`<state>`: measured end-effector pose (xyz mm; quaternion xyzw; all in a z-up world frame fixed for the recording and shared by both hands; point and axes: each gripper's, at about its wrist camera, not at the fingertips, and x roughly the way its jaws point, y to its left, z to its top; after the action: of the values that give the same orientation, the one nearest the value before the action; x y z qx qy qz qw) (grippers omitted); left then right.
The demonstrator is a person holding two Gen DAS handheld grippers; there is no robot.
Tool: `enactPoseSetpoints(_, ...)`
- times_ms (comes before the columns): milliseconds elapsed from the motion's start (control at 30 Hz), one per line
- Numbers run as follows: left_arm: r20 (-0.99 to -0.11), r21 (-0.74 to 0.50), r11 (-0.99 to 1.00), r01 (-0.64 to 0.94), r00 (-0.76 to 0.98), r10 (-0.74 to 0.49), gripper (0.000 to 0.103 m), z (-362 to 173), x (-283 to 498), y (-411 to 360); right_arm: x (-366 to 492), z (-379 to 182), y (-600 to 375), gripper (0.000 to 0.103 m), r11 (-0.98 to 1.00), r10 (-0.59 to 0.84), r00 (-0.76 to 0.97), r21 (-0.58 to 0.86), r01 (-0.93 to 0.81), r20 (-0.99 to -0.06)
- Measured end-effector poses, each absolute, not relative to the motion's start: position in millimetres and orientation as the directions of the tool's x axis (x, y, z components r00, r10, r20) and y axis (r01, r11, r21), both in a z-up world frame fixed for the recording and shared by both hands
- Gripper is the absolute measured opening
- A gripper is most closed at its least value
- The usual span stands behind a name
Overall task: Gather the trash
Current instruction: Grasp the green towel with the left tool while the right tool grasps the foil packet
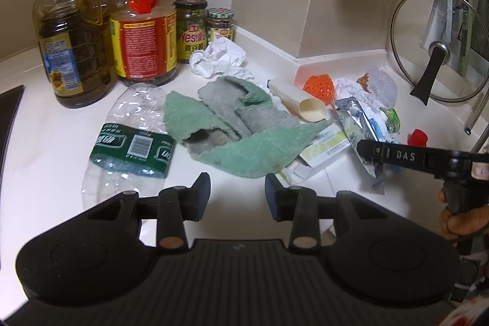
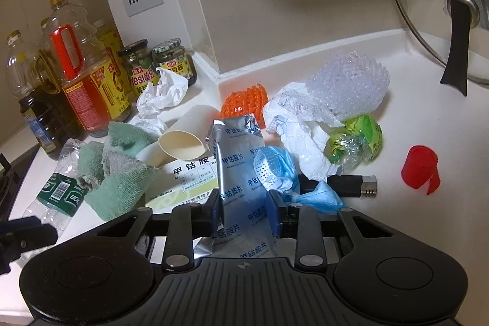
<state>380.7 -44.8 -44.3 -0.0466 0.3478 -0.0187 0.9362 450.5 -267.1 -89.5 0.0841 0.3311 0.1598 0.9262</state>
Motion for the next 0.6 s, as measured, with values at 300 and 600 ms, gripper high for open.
enactPoseSetpoints(300,-0.635,-0.094,0.995,0.016,0.769,-0.073,0.043,-42.5,396.7,-50.5,431.8,-72.6,-278.4,0.019,0.918,0.389,0.775,0.278,-0.282,-0.498)
enactPoseSetpoints(600,-0.613,-0.054,0.998,-0.019,0.79,-0.018,0.052,-43.3,421.6,-38.4,427.5,-60.8,-291.8,0.019,0.905,0.411,0.785,0.308,-0.293,-0.463)
